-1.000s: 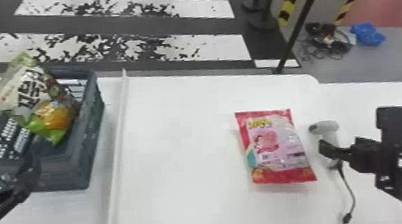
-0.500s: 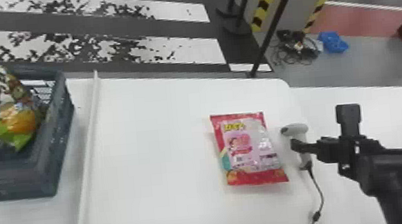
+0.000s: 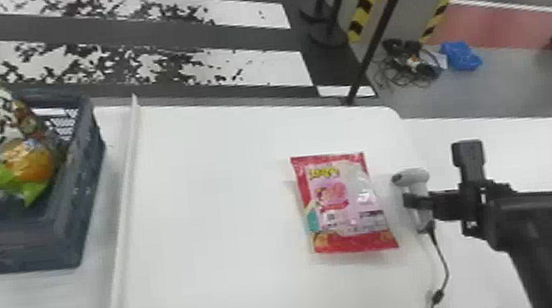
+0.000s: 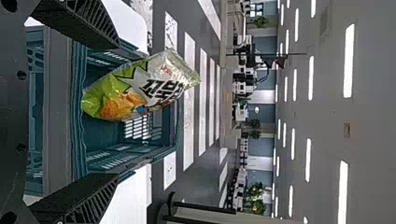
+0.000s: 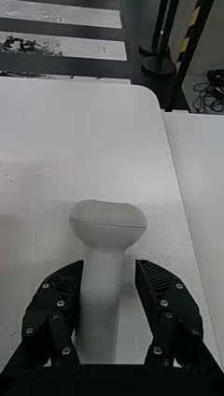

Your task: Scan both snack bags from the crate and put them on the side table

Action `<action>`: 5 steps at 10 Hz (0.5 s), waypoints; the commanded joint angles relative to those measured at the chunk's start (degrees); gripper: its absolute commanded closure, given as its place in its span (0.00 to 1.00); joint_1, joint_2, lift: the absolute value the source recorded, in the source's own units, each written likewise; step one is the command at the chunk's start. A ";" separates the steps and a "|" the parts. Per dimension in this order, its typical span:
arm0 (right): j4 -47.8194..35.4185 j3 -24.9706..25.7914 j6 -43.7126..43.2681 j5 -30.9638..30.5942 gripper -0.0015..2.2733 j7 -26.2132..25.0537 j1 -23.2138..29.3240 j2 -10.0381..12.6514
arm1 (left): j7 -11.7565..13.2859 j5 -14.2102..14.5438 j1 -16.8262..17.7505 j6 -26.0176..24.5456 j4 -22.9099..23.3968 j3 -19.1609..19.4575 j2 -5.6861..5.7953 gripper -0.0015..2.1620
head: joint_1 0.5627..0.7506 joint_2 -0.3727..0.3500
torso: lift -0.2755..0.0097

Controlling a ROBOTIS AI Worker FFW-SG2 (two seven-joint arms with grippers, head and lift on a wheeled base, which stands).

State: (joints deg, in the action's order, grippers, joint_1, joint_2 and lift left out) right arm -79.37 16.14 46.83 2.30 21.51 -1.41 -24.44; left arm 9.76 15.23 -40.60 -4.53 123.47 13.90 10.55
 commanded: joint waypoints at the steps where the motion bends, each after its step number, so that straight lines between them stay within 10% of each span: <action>1: 0.36 -0.14 0.59 0.25 0.99 0.02 -0.26 -0.26 | 0.00 -0.03 0.00 0.00 0.11 -0.02 0.00 0.00 | 0.70 0.15 | 0.66; 5: -17.13 3.37 7.80 0.87 0.99 -2.70 8.35 2.20 | 0.00 0.06 -0.18 0.35 0.46 -0.02 0.00 0.00 | 0.70 0.14 | 0.66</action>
State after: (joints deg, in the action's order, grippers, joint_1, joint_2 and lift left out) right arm -91.95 18.93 53.00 3.17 18.99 4.71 -23.19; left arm 9.76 15.22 -40.78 -4.34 123.85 13.88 10.54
